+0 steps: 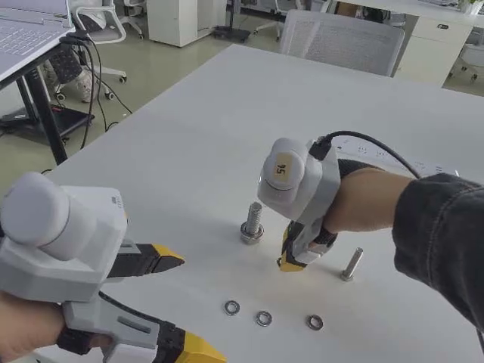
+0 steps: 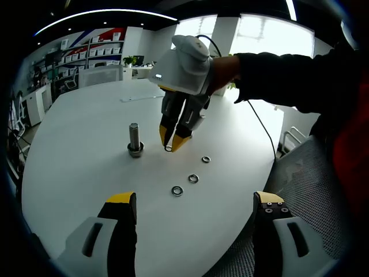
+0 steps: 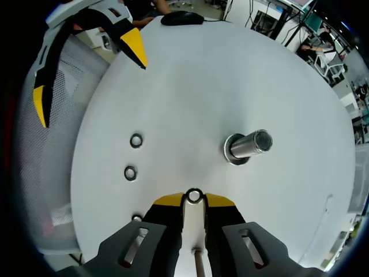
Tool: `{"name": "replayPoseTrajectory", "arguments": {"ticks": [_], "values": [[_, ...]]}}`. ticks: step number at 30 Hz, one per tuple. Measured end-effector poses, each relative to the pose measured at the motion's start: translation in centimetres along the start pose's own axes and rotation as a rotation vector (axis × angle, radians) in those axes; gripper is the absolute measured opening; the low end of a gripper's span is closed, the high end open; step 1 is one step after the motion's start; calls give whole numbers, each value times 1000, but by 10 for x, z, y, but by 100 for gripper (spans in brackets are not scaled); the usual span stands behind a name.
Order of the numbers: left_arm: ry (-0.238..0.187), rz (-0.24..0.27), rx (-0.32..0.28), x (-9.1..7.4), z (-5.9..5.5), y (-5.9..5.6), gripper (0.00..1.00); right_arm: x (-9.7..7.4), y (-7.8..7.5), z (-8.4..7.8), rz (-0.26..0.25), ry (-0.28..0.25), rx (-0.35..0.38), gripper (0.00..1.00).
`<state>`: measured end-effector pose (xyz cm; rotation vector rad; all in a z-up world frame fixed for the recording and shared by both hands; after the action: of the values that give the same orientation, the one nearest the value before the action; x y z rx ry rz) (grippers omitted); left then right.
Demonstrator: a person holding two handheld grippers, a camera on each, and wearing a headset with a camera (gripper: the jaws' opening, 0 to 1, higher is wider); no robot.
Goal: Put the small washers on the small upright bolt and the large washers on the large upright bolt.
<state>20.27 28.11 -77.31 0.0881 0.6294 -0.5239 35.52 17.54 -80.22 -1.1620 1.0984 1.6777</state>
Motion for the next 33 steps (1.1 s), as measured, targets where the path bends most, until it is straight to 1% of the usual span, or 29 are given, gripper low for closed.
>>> {"name": "replayPoseTrajectory", "arguments": {"ticks": [5, 12, 18, 21, 28, 33], "values": [[1, -3, 3, 0, 0, -1, 83, -7, 1, -4, -10, -7, 17, 14], [0, -5, 6, 0, 1, -1, 83, -19, 5, -8, -22, -7, 23, 14], [-1, -6, 10, 0, 1, -1, 83, -27, 8, -11, -29, -9, 32, 14], [-3, -6, 10, 0, 2, -1, 82, -33, 9, -13, -31, -23, 42, 14], [-1, -14, 16, 0, 0, -2, 82, -46, 11, -22, -59, -25, 65, 14], [-2, -16, 20, -1, 0, -2, 82, -52, 14, -24, -67, -23, 73, 14]]}}
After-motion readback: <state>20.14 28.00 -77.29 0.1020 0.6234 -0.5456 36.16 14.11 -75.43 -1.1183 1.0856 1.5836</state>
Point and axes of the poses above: the centre of the closed fingertips' face, and the gripper's own axes: x roughly forward along the fingers, y roughly to its left, z roughly out of its top, the point moved 6 cm from there along -x, roughly backward along the fingers, and after that the axes turned 15 degrees about z, right-handed, at the moved point
